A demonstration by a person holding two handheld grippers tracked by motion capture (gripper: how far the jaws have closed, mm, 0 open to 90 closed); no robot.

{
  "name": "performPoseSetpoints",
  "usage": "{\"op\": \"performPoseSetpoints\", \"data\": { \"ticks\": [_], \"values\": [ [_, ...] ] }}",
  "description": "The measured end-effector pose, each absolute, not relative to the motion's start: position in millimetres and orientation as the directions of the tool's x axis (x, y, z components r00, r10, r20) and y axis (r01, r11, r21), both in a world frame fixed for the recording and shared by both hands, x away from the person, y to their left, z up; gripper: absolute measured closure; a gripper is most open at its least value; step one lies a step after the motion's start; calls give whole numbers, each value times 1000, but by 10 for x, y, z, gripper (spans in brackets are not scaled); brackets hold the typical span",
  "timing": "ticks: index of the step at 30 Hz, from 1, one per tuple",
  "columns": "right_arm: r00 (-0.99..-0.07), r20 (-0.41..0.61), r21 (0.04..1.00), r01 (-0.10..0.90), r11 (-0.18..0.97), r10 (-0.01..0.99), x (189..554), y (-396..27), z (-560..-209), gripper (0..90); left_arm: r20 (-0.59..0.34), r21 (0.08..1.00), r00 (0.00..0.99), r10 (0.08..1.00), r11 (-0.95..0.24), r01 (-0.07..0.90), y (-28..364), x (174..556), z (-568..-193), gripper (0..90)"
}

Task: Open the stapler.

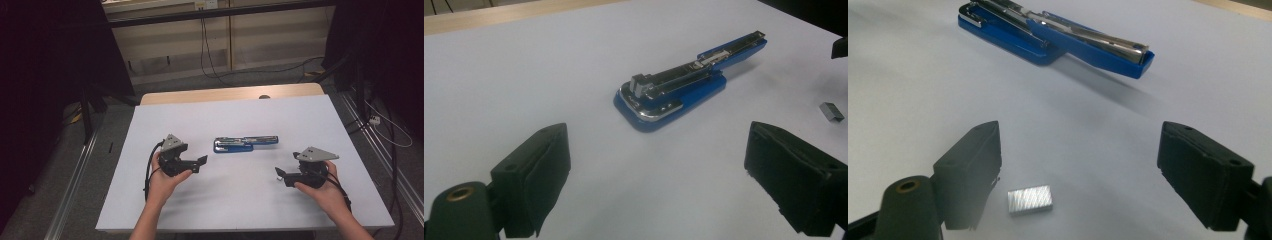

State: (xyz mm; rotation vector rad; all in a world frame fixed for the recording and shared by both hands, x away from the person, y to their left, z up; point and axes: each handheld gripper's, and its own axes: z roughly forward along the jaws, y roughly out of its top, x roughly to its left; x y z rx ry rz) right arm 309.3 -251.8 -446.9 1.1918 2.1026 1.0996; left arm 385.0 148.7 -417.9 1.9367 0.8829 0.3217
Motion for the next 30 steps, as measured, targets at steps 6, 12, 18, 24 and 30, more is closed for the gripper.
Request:
{"op": "performPoseSetpoints", "data": {
  "ticks": [6, 12, 18, 24, 30],
  "values": [
    [-503, -13, 824, 484, 294, 864, 3060, -2495, -4535, 167, -118, 848, 708, 696, -300, 437, 1531, 3791, -4198, 114],
    [-492, -37, 791, 517, 326, 870, 3088, -2386, -4636, 186, -121, 850, 705, 699, -293, 437, 1560, 3757, -4215, 113],
    [-487, -61, 777, 524, 348, 871, 3108, -2339, -4644, 216, -122, 855, 701, 702, -285, 434, 1584, 3763, -4210, 113],
    [-482, -75, 773, 525, 356, 873, 3107, -2330, -4646, 233, -120, 856, 700, 704, -284, 432, 1580, 3772, -4213, 113],
    [-480, -85, 752, 544, 372, 873, 3082, -2352, -4650, 256, -111, 854, 700, 706, -292, 430, 1582, 3774, -4216, 113]
  ]
}}
